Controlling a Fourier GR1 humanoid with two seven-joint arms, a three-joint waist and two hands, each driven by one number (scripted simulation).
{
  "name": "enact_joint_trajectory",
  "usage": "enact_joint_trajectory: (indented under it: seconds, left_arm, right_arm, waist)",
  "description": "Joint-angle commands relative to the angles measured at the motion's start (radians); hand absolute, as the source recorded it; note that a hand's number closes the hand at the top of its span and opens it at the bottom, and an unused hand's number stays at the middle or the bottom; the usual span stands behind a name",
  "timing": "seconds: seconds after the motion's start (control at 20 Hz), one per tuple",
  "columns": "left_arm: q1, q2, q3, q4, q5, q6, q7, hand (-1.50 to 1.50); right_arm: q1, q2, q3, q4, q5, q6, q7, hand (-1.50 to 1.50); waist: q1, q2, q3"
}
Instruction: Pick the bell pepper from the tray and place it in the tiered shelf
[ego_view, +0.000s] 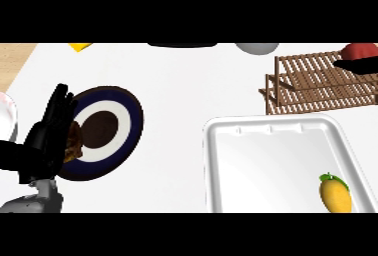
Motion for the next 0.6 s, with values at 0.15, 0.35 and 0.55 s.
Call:
enact_joint_trajectory:
  seconds: [0.15, 0.35, 0.55]
  left_arm:
    - [0.004, -0.011, 0.006, 0.024, 0.002, -0.007, -0.022, 0.0]
    - [0.017, -0.023, 0.008, 0.044, -0.01, 0.002, -0.063, 0.0]
    - [0.027, -0.015, 0.0, -0.012, -0.017, 0.003, 0.0, 0.0]
  right_arm:
    - [-0.023, 0.007, -0.081, -0.082, -0.128, 0.028, 0.014, -1.5]
    - [-0.065, -0.114, -0.147, 0.003, -0.159, 0.038, 0.032, -1.5]
    - [0.007, -0.191, -0.213, -0.028, -0.205, 0.045, 0.094, -1.5]
  waist:
    - [-0.018, -0.007, -0.001]
    - [-0.008, -0.001, -0.001]
    - [-0.015, -0.005, 0.0]
